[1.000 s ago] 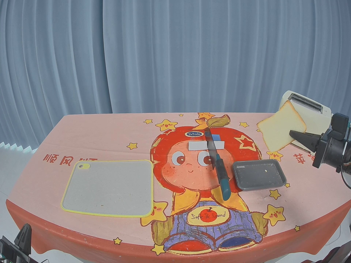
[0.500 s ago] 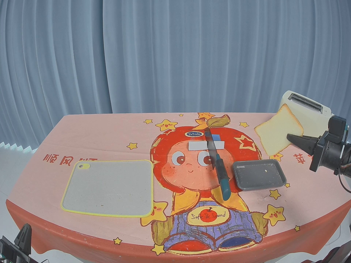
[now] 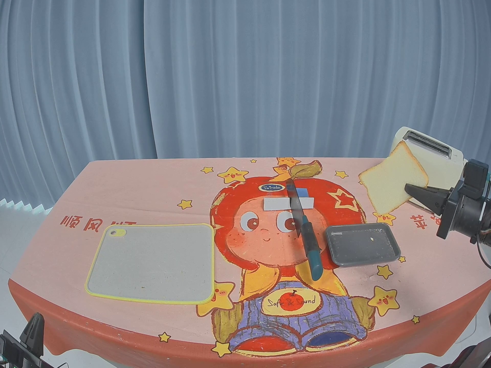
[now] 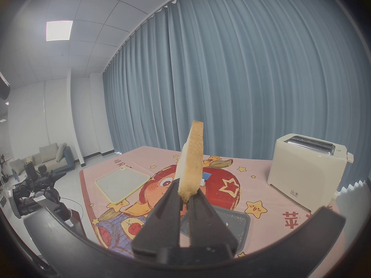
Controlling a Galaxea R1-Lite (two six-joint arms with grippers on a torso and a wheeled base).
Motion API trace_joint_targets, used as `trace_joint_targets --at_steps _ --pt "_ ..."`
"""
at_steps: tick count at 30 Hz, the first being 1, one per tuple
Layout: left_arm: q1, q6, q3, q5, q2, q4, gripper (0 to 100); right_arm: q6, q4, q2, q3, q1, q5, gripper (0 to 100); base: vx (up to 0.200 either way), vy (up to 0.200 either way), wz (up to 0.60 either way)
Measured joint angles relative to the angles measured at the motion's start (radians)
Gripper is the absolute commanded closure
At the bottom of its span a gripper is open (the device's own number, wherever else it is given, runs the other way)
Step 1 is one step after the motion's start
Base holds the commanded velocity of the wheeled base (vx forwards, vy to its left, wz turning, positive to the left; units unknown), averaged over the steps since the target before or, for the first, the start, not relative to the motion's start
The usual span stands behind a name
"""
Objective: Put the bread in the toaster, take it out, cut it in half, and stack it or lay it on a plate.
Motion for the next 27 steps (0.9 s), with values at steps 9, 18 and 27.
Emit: trace_joint_targets --at_steps 9,18,27 --pt "0.000 -0.005 0.000 0.000 0.000 0.000 100 -0.003 0.000 -0.008 0.002 -0.003 -0.001 100 0.000 0.000 0.00" --pt "0.000 -0.004 0.000 0.000 0.000 0.000 100 -0.003 0.000 -0.009 0.001 -0.005 -0.002 100 0.000 0.000 0.00" --pt "0.000 -0.004 0.000 0.001 0.000 0.000 100 -0.003 0.001 -0.007 0.003 -0.005 -0.002 100 0.000 -0.178 0.00"
